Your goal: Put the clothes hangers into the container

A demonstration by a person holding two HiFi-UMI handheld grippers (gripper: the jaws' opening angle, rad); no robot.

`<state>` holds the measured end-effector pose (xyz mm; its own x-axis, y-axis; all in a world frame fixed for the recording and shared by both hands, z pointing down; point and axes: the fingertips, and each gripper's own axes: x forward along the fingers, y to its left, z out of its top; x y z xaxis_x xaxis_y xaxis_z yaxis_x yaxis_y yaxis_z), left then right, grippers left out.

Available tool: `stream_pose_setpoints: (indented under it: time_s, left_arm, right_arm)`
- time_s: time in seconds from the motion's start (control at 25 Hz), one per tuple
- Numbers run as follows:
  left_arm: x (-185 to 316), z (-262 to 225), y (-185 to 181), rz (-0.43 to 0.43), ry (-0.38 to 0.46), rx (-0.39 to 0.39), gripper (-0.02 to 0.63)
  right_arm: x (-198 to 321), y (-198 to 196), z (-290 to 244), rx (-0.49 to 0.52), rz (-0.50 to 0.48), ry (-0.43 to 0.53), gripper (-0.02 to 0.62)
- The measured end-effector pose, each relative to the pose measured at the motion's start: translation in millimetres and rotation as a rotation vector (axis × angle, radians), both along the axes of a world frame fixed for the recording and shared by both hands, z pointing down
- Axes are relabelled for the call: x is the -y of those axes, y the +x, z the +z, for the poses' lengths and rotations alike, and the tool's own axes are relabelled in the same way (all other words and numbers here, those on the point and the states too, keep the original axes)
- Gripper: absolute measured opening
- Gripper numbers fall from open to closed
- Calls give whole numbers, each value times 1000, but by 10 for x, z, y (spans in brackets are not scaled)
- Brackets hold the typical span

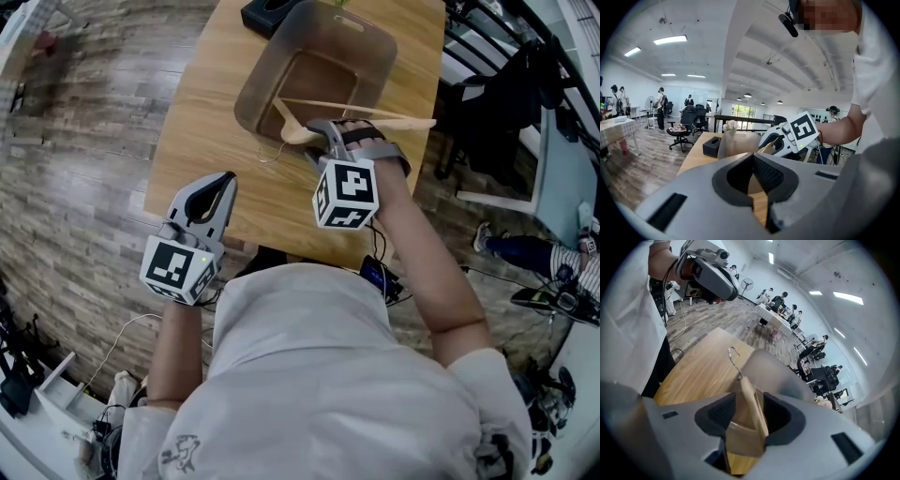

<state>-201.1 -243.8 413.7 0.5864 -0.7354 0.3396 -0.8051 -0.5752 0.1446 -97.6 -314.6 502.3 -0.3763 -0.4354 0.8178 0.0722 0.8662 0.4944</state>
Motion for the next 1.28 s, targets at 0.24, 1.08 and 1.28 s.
stream_pose_setpoints:
  time_s: [0.24,1.08,1.28]
  left_arm:
    - [-233,-141,194,-31,29,15,6]
    - [-1109,-574,1102,-105,135,24,6]
    - [-1314,-605,1256,-101,133,26,6]
  right_arm:
    - [-188,211,-261,31,-11,32,193]
    - [-1370,863,-1046,465,25,46,31]
    - [-1673,927,-1122,563,18,41,6]
